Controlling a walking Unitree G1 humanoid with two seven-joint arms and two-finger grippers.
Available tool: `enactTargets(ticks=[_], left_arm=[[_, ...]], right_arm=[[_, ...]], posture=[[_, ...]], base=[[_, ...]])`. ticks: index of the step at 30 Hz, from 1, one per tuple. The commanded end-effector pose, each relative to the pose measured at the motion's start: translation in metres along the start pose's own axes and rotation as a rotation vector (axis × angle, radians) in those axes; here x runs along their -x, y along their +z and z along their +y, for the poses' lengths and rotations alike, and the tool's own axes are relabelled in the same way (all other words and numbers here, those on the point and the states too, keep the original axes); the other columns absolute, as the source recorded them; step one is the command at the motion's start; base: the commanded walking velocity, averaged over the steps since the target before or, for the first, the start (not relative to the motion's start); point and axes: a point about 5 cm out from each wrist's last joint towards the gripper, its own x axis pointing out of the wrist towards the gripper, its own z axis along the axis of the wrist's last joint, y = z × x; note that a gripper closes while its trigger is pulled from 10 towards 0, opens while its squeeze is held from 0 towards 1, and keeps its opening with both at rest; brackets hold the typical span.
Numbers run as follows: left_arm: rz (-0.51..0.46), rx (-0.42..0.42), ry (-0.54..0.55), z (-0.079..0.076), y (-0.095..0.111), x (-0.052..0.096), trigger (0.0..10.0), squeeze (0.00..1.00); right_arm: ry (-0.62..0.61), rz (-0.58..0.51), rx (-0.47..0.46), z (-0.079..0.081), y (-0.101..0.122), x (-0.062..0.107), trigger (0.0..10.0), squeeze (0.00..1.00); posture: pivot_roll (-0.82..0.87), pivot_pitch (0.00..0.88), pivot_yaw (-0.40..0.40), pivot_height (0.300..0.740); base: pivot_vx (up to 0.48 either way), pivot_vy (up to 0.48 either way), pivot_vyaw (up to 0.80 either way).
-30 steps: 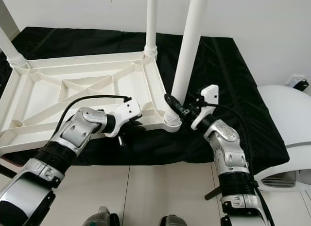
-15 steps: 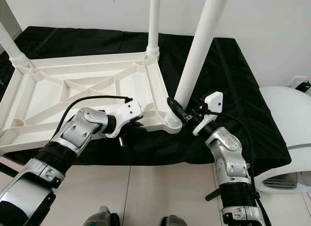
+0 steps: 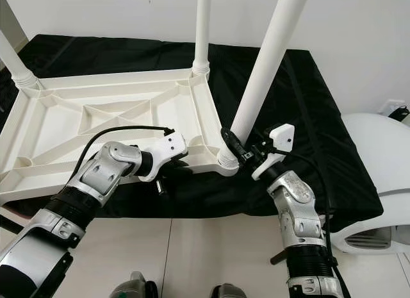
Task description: Building children table
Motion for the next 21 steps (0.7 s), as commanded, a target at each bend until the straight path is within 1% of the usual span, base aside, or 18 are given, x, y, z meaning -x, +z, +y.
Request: enactTargets(ticks=[1,7,9,14,21], left_arm=[[-0.122,-0.083,0.075,0.011,0.036,0.012,10.0,0.0],[-0.125,-0.084,0.079,0.011,0.037,0.012,10.0,0.0],[-0.128,-0.084,0.081,0.012,0.038,0.013,10.0,0.0],[-0.131,-0.085,0.087,0.012,0.039,0.013,10.0,0.0],[-0.134,-0.086,0.087,0.012,0.04,0.014,10.0,0.0]], right_arm=[[0.015,0.163,-0.08,0.012,-0.036,0.007,10.0,0.0],[0.014,0.159,-0.076,0.017,-0.035,0.002,10.0,0.0],[0.019,0.154,-0.077,0.021,-0.035,0.001,10.0,0.0],[0.017,0.149,-0.073,0.028,-0.036,0.001,10.0,0.0],[-0.008,0.142,-0.074,0.03,-0.036,0.001,10.0,0.0]], posture=[[0.0,0.069,0.012,0.74],[0.0,0.069,0.01,0.74],[0.0,0.071,0.006,0.74],[0.0,0.072,0.004,0.74],[0.0,0.071,0.004,0.74]], base=[[0.0,0.0,0.0],[0.0,0.0,0.0],[0.0,0.0,0.0],[0.0,0.0,0.0],[0.0,0.0,0.0]])
